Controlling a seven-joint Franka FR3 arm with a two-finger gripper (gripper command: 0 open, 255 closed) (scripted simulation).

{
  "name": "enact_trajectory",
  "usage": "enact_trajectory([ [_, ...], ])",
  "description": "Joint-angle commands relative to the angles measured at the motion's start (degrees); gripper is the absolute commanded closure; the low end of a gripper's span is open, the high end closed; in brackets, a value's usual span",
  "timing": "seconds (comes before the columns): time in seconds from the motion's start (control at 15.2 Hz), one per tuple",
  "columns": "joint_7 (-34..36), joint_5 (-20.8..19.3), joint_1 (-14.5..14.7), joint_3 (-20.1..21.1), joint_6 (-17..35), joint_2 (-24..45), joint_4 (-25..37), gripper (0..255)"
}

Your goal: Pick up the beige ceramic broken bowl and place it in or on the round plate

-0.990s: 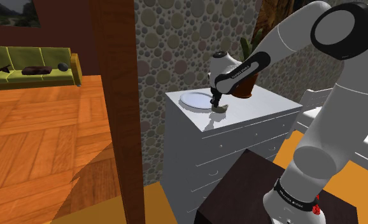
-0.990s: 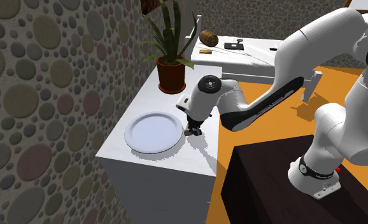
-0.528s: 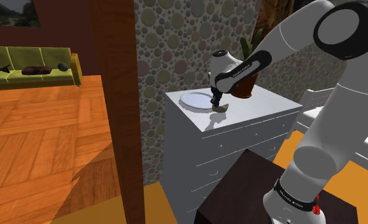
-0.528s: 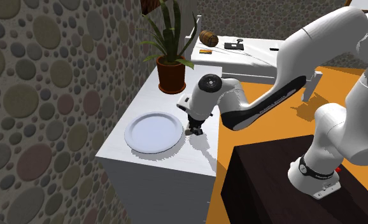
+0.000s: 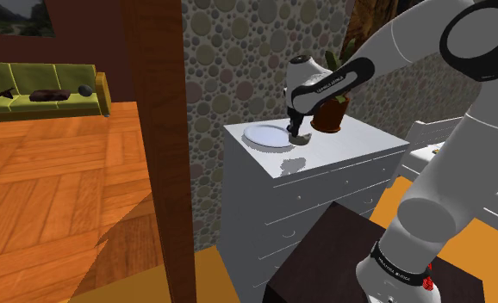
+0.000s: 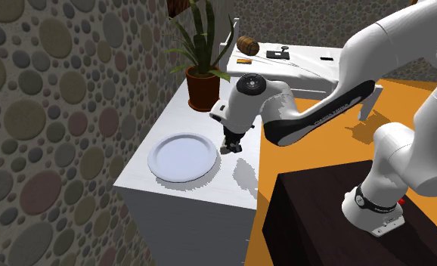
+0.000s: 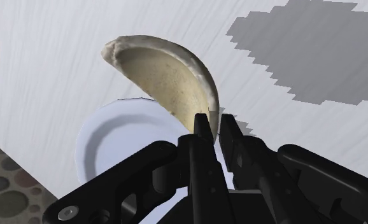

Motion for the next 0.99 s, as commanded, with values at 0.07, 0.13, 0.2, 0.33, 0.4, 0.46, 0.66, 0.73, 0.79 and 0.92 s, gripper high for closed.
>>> enact_trajectory([
  [0.07,-1.2,0.8,0.1,0.0,-2.1,-1.1,1.1,255],
  [0.13,-1.6,1.0,0.1,0.1,-2.8,-1.5,1.5,255],
  [0.2,-1.9,1.3,0.2,0.1,-3.5,-1.8,1.9,255],
  [0.33,-2.4,1.6,0.2,0.1,-4.5,-2.4,2.5,255],
  [0.4,-2.7,2.1,0.3,0.2,-4.9,-0.2,5.1,255],
  [0.46,-3.1,2.6,0.4,0.2,-5.3,1.9,7.7,255],
  [0.66,-4.2,4.2,0.6,0.4,-7.0,8.4,16.0,255],
  [0.73,-4.7,4.8,0.6,0.5,-7.7,10.5,18.9,255],
  [0.79,-5.1,5.3,0.6,0.5,-8.4,12.7,21.9,255],
  [0.92,-6.0,6.4,0.5,0.7,-10.1,17.2,28.2,255],
])
